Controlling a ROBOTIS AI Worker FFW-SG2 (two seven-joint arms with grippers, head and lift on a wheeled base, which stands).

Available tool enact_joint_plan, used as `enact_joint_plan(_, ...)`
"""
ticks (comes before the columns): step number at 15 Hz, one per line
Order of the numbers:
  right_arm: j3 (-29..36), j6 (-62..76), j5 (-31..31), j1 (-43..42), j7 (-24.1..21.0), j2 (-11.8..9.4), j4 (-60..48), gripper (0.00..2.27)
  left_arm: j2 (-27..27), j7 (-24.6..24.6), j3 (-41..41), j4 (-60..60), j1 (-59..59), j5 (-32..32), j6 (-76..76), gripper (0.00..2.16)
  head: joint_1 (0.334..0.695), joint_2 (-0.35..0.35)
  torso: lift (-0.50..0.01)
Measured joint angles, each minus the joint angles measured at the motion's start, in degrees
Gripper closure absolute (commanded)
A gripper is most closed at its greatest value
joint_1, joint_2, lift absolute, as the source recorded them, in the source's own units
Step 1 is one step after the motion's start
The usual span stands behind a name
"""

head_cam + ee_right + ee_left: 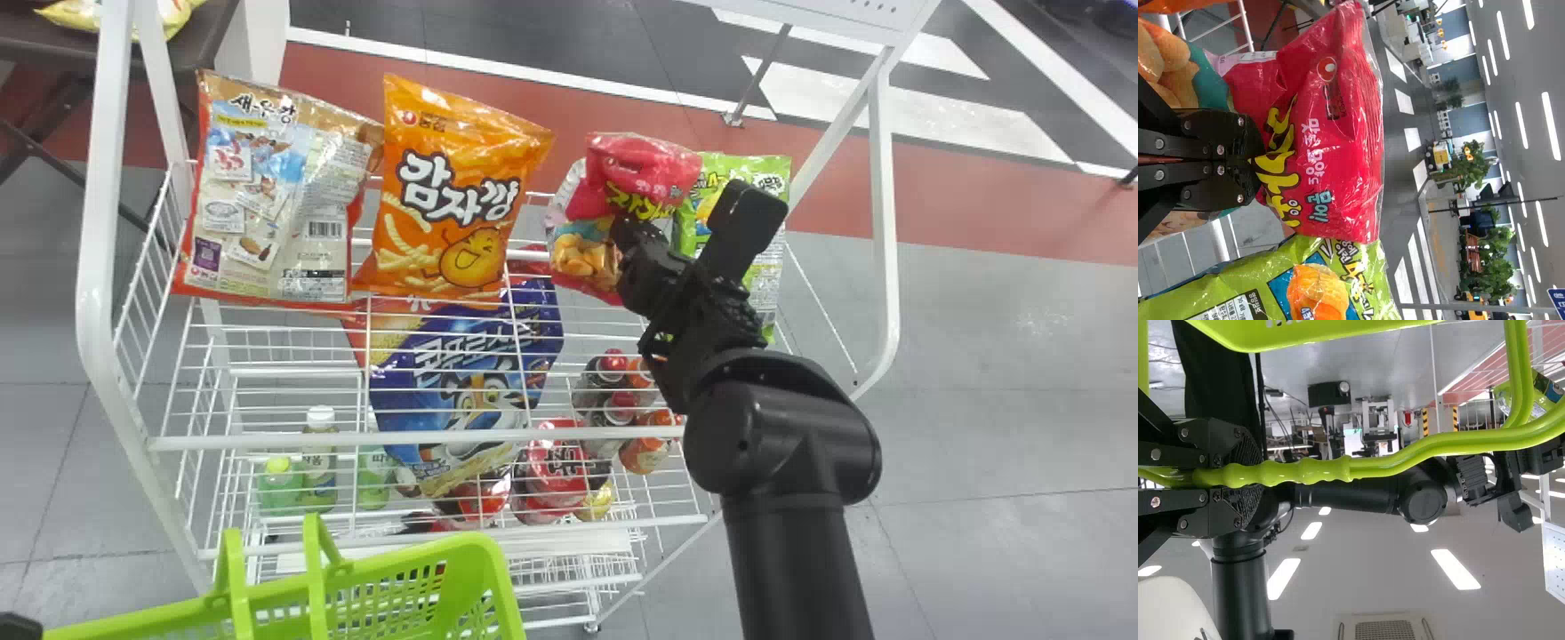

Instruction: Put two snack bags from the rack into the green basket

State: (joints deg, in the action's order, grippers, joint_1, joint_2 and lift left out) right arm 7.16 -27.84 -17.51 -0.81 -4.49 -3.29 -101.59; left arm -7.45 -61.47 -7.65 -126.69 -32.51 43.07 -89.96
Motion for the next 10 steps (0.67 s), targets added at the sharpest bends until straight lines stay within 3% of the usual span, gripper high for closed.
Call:
enact_joint_plan(6, -1.2, -11.29, -3.34, 8.0, 0.55, -0.25, -14.5, 2.03, 0.05, 0.02, 0.19, -0.97, -0.36, -0.12, 0.0, 1.07, 0.695, -0.35, -0.003)
enact_joint_plan(10, 0.27, -32.09, -7.17, 13.54, 0.54, -1.12, -30.81, 2.03, -0.14, -0.12, 0.16, -1.32, -0.35, -0.16, 0.0, 1.07, 0.695, -0.35, -0.003)
